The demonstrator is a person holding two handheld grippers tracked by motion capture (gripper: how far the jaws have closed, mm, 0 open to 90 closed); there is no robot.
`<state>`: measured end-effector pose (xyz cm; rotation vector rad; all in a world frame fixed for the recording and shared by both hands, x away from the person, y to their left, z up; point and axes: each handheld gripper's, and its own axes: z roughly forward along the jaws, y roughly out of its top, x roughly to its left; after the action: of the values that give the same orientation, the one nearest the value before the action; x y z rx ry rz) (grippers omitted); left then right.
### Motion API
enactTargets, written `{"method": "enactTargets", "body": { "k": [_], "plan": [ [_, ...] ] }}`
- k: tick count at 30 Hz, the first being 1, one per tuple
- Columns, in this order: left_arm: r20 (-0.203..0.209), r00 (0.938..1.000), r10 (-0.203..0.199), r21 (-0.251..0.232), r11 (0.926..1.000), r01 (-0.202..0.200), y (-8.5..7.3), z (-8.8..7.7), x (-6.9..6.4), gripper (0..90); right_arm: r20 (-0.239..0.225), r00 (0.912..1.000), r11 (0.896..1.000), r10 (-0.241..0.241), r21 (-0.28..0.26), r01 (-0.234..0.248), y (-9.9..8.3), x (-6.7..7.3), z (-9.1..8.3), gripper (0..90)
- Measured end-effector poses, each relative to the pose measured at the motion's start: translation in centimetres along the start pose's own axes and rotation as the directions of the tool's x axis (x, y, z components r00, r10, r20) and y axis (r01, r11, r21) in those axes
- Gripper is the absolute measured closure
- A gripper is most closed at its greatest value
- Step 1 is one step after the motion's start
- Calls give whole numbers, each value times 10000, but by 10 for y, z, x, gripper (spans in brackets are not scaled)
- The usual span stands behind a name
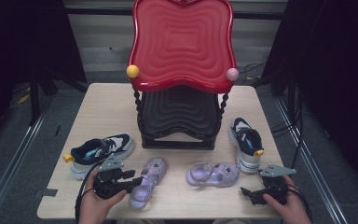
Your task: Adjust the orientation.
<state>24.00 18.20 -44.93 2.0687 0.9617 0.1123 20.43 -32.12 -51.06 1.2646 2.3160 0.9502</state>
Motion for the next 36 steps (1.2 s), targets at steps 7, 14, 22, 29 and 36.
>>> {"method": "enactTargets", "body": {
  "k": [7, 14, 22, 29, 36],
  "plan": [
    [367, 9990, 263, 103, 9996, -267, 2, -2, 1, 768, 39, 10000, 10000, -3, 5, 3, 0, 0, 0, 0],
    [-27, 9973, 740, 276, 9969, -739, 5, -4, -2, 685, 30, 10000, 10000, 29, 17, -29, 0, 1, 0, 0],
    [-724, 9912, 1106, 1003, 9896, -1031, 2, 7, -6, 555, 35, 10000, 10000, 45, 15, -45, 0, 1, 0, 0],
    [-361, 9936, 1067, 929, 9903, -1030, 3, 12, -2, 770, 41, 10000, 10000, 5, -5, -5, 0, 1, 0, 0],
    [-580, 9869, 1506, 269, 9884, -1493, 9, 10, 2, 810, 69, 10000, 10000, 56, -2, -56, 0, 2, 0, 0]
  ]
}}
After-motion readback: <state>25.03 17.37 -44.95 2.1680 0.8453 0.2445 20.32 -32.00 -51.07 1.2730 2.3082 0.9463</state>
